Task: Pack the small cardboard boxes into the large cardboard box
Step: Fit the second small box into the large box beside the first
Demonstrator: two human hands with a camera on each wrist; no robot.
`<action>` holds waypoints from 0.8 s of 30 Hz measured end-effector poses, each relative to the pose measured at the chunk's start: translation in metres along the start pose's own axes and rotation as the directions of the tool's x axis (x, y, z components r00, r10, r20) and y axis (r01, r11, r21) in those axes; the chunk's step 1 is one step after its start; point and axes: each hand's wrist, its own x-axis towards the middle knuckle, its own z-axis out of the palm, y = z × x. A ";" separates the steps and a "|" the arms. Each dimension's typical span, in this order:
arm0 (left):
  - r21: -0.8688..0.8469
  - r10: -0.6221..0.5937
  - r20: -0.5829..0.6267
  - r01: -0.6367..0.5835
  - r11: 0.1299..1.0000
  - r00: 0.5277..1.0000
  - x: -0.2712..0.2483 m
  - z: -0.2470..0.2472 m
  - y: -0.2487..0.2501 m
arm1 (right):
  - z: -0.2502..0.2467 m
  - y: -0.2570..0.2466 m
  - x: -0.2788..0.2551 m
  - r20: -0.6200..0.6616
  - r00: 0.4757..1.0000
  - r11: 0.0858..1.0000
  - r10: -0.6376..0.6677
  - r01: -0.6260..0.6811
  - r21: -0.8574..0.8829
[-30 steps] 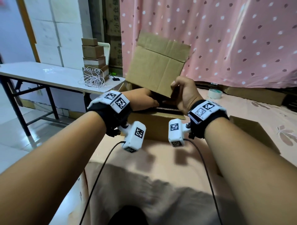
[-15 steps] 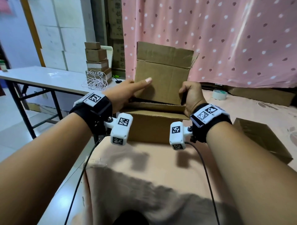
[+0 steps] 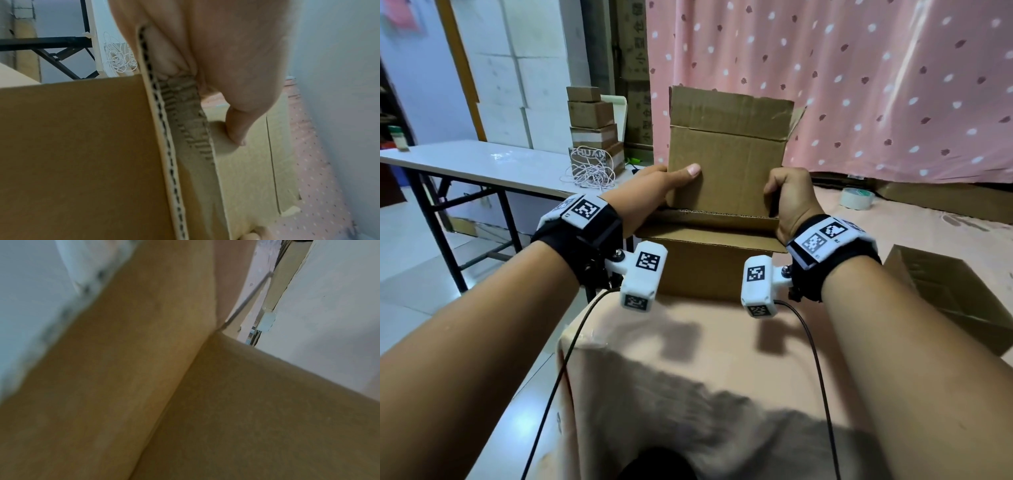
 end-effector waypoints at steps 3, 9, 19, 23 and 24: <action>-0.028 -0.009 0.017 0.010 1.000 1.000 0.000 0.000 0.001 | 0.000 -0.002 -0.001 0.005 1.000 1.000 0.005 -0.005 0.001; -0.083 0.035 0.009 -0.034 0.996 0.999 0.001 0.002 0.004 | 0.000 -0.002 -0.003 -0.002 1.000 1.000 -0.003 0.003 -0.017; -0.157 -0.023 0.068 0.033 0.987 0.997 0.014 -0.003 0.001 | -0.002 0.002 0.001 0.038 0.992 0.988 -0.117 0.120 -0.101; -0.182 0.005 0.057 0.006 0.983 0.998 0.014 -0.001 0.000 | -0.002 0.002 0.002 0.041 0.991 0.985 -0.126 0.130 -0.110; -0.183 0.007 0.043 0.001 0.983 0.999 0.011 0.000 0.001 | -0.002 0.002 0.002 0.028 0.993 0.989 -0.114 0.117 -0.094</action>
